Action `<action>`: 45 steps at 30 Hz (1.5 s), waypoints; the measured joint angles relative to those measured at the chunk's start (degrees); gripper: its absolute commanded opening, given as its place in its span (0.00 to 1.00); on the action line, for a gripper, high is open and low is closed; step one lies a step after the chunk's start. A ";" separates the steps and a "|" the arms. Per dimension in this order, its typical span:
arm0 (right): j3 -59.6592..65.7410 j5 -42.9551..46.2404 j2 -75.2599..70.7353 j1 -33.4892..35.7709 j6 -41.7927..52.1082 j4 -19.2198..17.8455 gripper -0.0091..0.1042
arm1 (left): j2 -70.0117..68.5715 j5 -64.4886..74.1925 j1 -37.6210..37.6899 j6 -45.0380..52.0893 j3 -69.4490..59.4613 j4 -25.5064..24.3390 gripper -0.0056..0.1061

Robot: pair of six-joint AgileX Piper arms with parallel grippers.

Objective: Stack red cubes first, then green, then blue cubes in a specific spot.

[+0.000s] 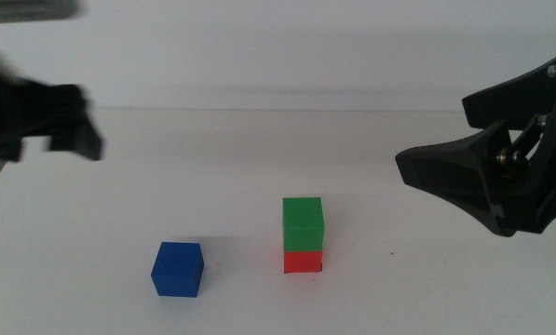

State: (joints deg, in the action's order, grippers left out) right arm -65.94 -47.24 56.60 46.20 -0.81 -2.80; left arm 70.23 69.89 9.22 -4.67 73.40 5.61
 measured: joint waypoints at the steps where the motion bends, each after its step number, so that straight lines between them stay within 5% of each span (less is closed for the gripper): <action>1: 0.00 0.00 0.00 0.00 0.00 0.00 0.90 | 2.40 0.12 2.74 -2.27 1.52 -2.82 0.87; 6: 0.00 0.00 0.00 0.00 0.00 0.11 0.90 | 10.94 -0.10 11.44 -10.38 5.19 -9.66 0.87; 18: 0.00 0.00 0.00 0.00 0.00 0.11 0.90 | 22.79 -7.67 12.97 -6.47 -3.31 -2.90 0.87; 45: 0.00 0.00 0.00 0.00 0.00 0.11 0.90 | 29.18 -23.69 12.97 -10.30 -14.58 -1.90 0.86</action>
State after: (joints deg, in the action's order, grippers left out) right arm -65.94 -47.24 56.60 46.20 -0.81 -2.69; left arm 99.41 46.20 22.19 -14.98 58.82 3.70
